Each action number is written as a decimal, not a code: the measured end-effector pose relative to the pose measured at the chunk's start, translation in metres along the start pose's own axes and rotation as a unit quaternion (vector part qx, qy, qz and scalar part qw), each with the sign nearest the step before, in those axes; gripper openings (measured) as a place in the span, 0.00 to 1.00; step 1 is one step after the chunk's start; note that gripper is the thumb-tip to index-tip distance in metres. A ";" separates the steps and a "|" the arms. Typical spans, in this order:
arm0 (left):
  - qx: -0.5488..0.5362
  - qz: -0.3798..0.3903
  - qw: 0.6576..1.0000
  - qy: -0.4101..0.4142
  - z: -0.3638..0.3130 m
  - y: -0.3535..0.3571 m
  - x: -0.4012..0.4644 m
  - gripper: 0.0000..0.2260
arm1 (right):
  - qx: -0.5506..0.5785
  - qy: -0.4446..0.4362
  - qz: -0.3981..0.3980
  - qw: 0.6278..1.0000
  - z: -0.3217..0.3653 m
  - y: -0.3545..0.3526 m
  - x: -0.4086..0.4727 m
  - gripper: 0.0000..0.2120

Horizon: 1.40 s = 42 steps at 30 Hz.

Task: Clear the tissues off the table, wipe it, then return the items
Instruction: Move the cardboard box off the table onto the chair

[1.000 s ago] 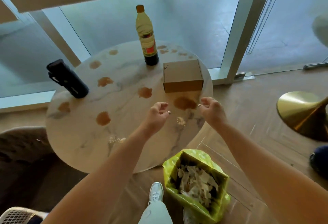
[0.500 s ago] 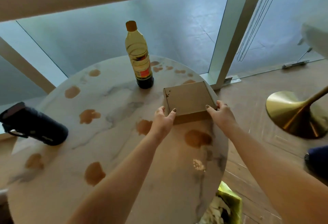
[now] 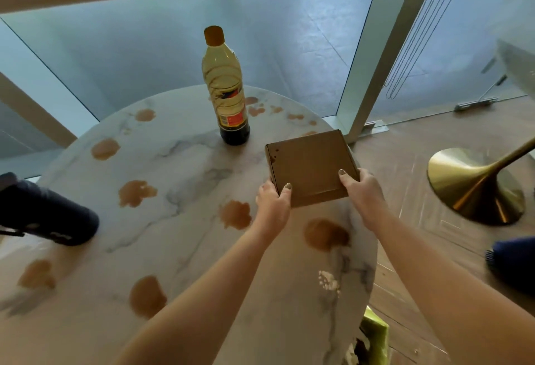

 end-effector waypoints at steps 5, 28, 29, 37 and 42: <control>-0.040 -0.063 0.997 0.034 -0.016 -0.014 -0.039 0.21 | -0.005 -0.063 0.014 0.998 0.021 -0.012 -0.024 0.16; -0.150 -0.503 0.851 -0.017 0.074 -0.209 -0.380 0.18 | -0.107 -0.363 0.388 0.840 0.103 0.152 -0.321 0.14; -0.150 -0.518 0.841 -0.023 0.085 -0.217 -0.394 0.20 | -0.121 -0.374 0.404 0.826 0.103 0.163 -0.337 0.15; -0.210 -0.593 0.775 -0.068 0.162 -0.288 -0.471 0.15 | -0.180 -0.387 0.501 0.753 0.096 0.258 -0.445 0.20; -0.235 -0.565 0.785 -0.091 0.213 -0.340 -0.465 0.11 | -0.218 -0.381 0.496 0.750 0.095 0.330 -0.471 0.18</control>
Point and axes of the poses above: each hand's wrist, its own x-axis towards the middle knuckle, its own y-axis out of the palm, z = x × y, the point moved 4 cm from there along x, towards the middle knuckle, and after that the axes turned 14 degrees about -x, right-handed, at the moved point
